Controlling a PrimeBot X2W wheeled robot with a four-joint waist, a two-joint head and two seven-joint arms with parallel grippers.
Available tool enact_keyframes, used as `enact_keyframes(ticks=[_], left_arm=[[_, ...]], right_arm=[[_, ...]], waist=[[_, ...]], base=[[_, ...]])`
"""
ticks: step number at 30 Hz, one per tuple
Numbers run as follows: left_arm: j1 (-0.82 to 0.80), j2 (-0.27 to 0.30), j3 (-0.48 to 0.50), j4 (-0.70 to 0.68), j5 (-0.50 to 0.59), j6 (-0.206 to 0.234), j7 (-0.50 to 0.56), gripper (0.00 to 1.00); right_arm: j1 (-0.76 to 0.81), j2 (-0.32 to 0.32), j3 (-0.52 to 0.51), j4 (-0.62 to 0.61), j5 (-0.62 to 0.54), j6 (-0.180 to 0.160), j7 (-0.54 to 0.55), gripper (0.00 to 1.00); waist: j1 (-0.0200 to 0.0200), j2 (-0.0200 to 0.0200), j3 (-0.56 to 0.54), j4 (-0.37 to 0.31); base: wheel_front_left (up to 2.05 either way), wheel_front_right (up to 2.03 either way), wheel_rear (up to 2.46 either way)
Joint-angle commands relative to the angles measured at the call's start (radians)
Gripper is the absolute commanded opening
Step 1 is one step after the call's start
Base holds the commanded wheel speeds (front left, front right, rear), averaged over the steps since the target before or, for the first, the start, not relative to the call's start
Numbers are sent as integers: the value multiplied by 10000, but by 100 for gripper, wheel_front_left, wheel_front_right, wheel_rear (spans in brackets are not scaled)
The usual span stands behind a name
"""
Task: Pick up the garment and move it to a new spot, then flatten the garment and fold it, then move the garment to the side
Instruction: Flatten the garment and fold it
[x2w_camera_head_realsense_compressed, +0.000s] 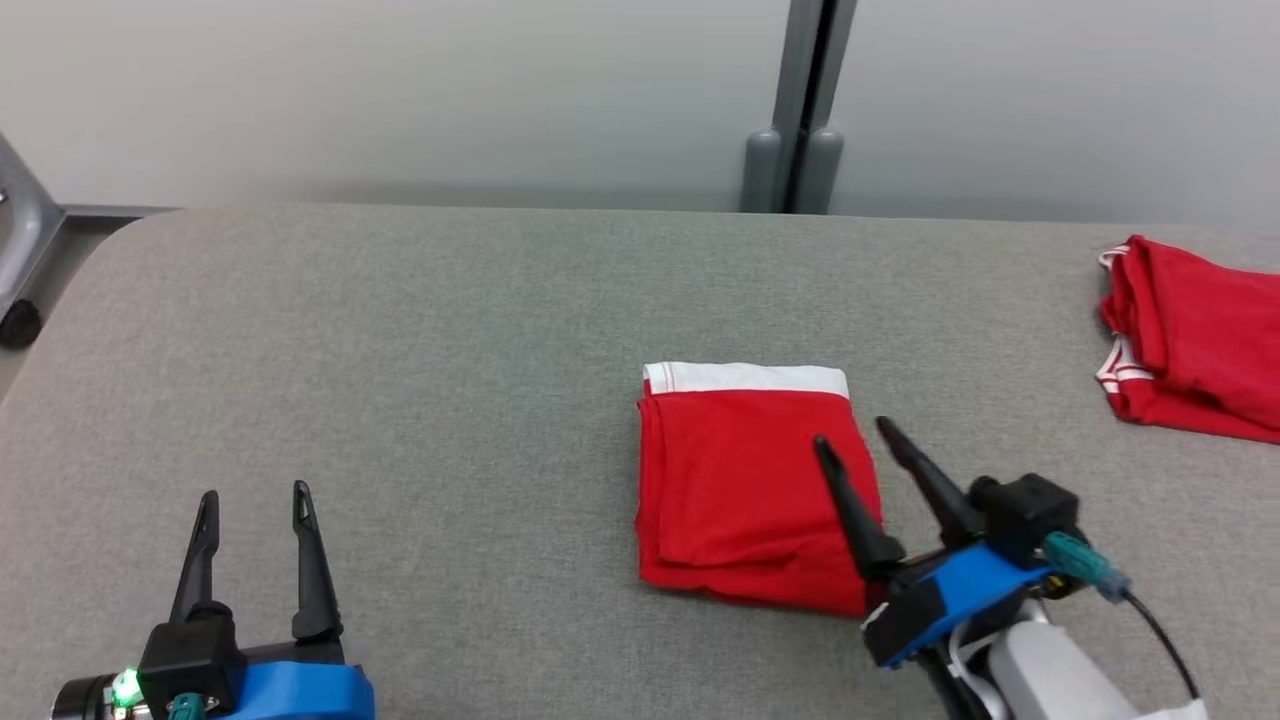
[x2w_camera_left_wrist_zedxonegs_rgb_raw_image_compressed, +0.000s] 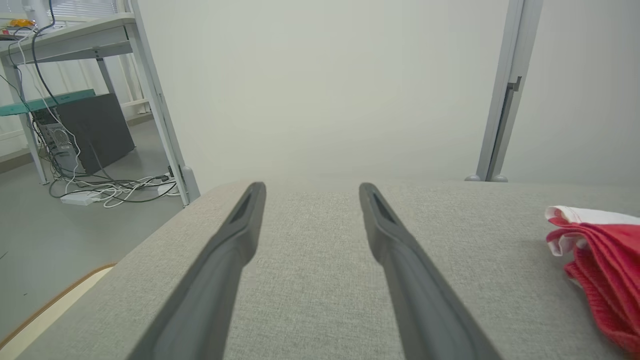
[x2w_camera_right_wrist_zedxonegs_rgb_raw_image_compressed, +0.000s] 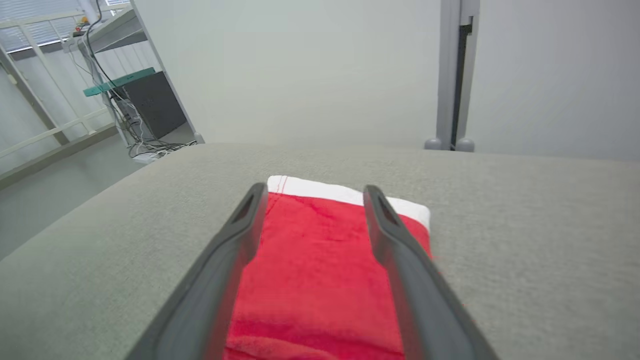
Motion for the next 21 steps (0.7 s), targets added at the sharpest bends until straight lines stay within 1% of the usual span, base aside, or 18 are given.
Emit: enact_keyframes(ticks=[1,7,11,14,17,21], left_arm=[[106,66,44,21,70,-12,-24,100],[381,138,80,172,166,8,-24,100],[523,199,169,304,85,-46,-24,100],[561,241,123,430,56,-175,-22,100],[696,278,39,642,82,-246,-22,100],[734,306,-27,879,63,-238,-22,100]], right_arm=[[347,-211,-486,-335,-299,2,-31,100],[1429,-522,-2110,-1253,-954,2,-31,100],[2155,-419,-2869,-1625,-1311,2,-30,100],[2638,-222,-3266,-1823,-1535,2,-30,100],[2987,-80,-3431,-1948,-1787,2,-30,100],[3226,113,-3562,-2049,-2051,2,88,100]], waist=[[0,-1,-211,-269],[0,-1,-549,-710],[0,-1,-762,-936],[0,-1,-913,-1034],[0,-1,-1007,-1116],[0,-1,-1146,-1119]], base=[[0,0,0],[0,0,0],[0,0,0],[0,0,0],[0,0,0],[0,0,0]])
